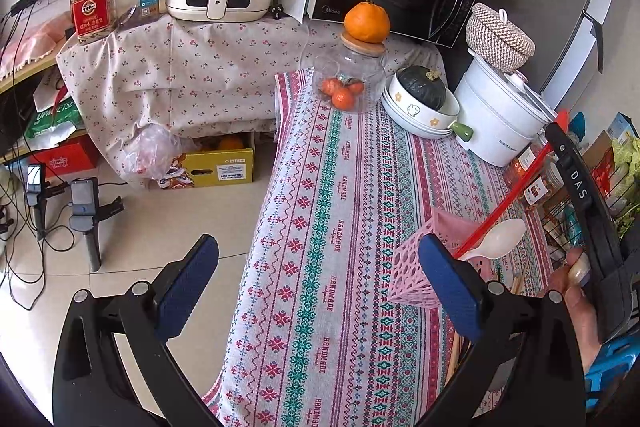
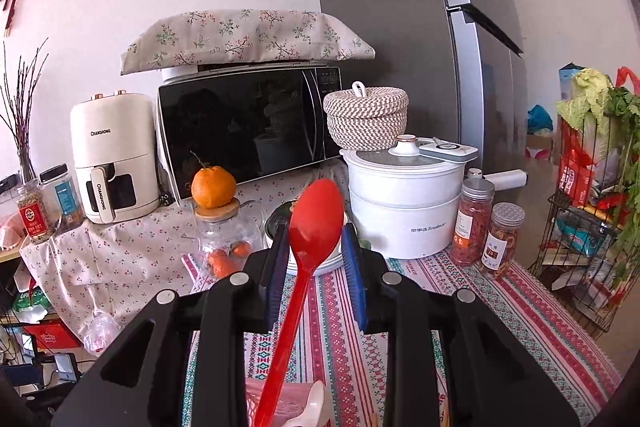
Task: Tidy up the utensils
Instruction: 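Lower the red spoon into the pink basket and open the right tool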
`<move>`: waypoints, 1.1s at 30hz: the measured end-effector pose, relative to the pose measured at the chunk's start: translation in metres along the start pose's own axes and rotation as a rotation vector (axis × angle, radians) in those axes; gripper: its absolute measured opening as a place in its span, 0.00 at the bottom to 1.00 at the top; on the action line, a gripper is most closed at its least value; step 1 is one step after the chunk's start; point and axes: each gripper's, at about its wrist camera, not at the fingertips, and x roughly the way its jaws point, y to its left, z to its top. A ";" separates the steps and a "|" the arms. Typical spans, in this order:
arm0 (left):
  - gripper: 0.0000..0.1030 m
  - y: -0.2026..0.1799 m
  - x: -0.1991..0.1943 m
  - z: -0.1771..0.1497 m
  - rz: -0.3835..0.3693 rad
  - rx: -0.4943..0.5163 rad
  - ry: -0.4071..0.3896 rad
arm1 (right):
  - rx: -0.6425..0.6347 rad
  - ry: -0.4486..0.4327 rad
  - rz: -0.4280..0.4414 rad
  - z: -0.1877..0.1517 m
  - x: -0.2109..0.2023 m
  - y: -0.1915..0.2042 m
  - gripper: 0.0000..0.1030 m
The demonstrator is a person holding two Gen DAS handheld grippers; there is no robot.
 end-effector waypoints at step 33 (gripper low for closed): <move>0.93 -0.077 0.031 -0.054 -0.075 0.182 0.152 | 0.138 0.678 0.011 -0.046 -0.003 -0.186 0.88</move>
